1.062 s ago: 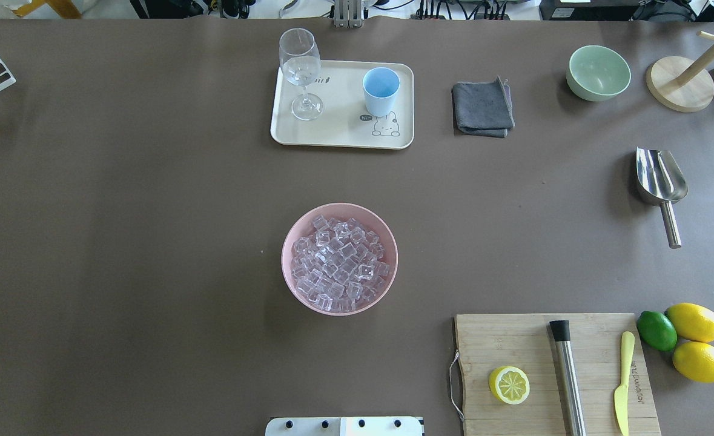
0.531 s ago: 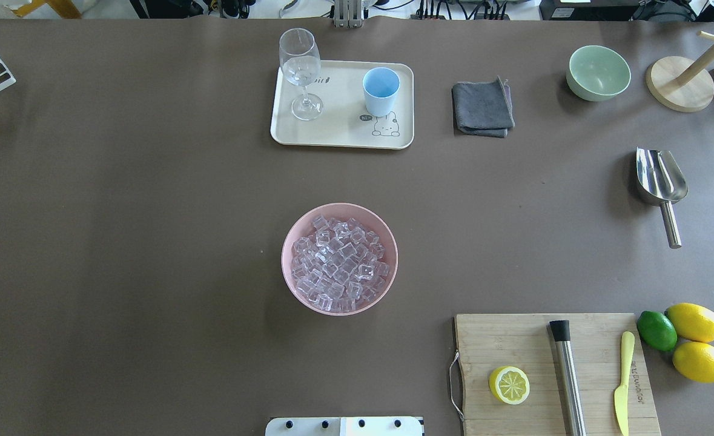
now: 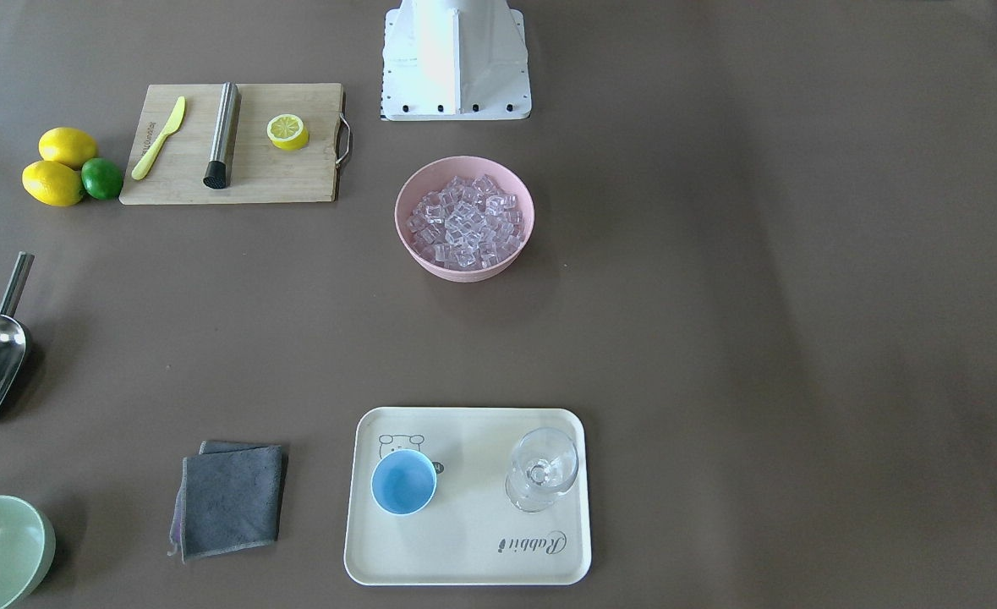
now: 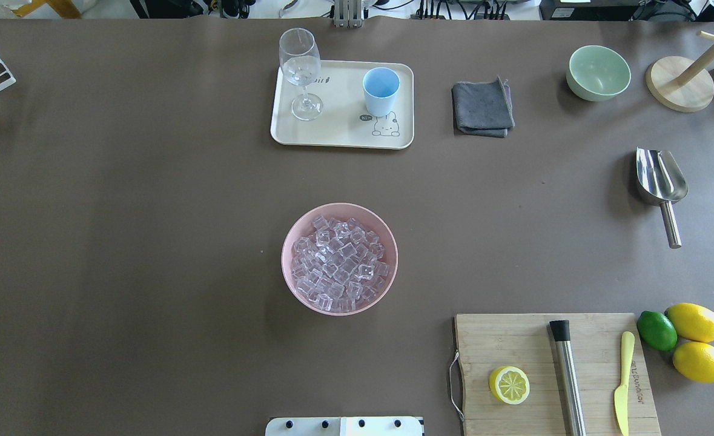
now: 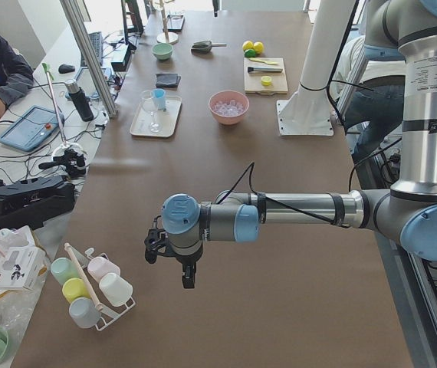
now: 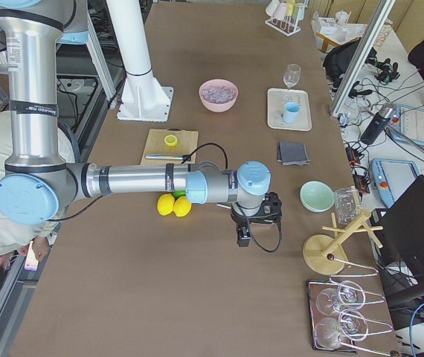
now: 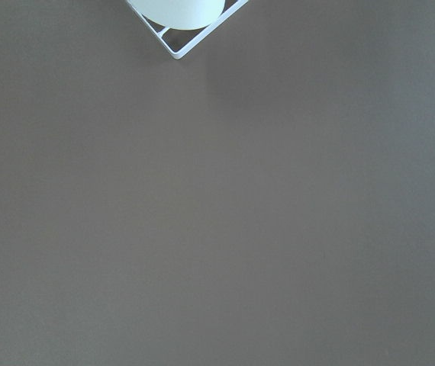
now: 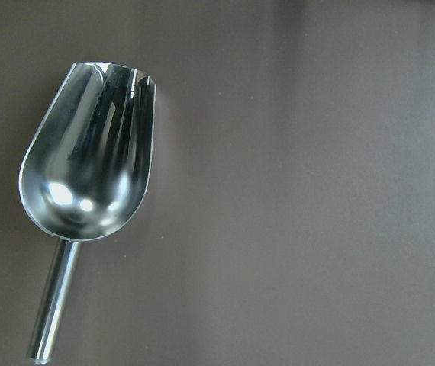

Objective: Put ice in cup with scoop

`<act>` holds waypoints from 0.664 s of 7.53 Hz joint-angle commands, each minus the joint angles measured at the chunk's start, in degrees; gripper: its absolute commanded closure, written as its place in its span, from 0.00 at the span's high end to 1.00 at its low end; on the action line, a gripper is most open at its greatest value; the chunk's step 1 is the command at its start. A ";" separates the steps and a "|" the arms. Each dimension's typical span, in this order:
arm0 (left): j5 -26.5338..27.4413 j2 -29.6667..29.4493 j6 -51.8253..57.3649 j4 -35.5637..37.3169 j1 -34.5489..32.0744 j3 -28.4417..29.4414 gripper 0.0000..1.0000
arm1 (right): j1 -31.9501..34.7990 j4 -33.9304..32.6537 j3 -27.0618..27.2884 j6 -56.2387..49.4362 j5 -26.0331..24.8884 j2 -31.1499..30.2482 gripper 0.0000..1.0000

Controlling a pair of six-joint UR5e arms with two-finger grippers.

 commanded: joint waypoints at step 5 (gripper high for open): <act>0.00 -0.07 -0.17 0.13 0.06 -1.19 0.98 | -11.97 17.11 0.28 29.24 -1.37 -3.52 1.00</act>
